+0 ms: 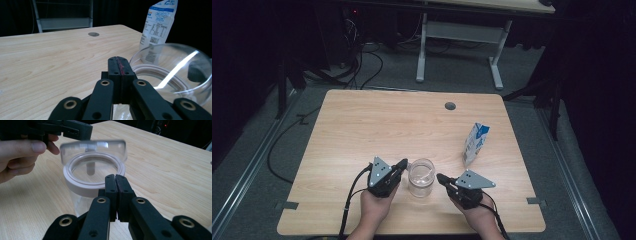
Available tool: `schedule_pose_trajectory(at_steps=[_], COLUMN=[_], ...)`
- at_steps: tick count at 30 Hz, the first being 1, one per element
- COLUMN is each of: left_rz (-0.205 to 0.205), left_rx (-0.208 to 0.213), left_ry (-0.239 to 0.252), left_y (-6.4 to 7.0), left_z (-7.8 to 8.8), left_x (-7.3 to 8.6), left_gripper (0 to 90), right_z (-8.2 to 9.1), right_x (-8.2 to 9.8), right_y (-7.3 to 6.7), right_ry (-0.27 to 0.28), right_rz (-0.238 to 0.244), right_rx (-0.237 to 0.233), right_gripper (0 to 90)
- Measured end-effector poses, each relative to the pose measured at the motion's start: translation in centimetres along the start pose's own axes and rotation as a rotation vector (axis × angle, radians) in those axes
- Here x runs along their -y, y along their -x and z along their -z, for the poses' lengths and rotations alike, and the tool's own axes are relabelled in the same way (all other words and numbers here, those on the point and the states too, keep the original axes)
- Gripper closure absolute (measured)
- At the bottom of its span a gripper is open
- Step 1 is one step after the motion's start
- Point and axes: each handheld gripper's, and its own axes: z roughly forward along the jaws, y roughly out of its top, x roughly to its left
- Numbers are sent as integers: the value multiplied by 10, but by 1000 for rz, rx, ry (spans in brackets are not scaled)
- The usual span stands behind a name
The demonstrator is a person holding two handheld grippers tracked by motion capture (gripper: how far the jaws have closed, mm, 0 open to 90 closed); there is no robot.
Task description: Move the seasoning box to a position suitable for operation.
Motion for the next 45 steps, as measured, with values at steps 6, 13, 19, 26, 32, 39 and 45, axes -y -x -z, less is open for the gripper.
schedule_pose_trajectory(at_steps=[6,13,19,26,32,39,45], left_rz=[1,24,16,-4,10,24,44], left_rx=[1,26,53,80,114,125,122], left_ry=[2,25,-17,-36,-33,-19,13], left_y=[0,1,11,29,37,39,36], left_z=[0,16,31,29,26,25,28], left_x=[0,0,15,23,23,21,16], left_gripper=[900,900,900,900,900,900,900], right_z=[-4,-5,-4,-1,-1,-4,-12], right_x=[-5,-11,-14,-20,-20,-16,-7], right_y=[-4,-10,-11,-14,-15,-12,-9], right_ry=[9,30,38,60,64,51,25], right_rz=[9,22,29,30,33,20,7], right_rx=[-17,-33,-30,-30,-34,-31,-41], right_gripper=[888,896,900,900,900,900,900])
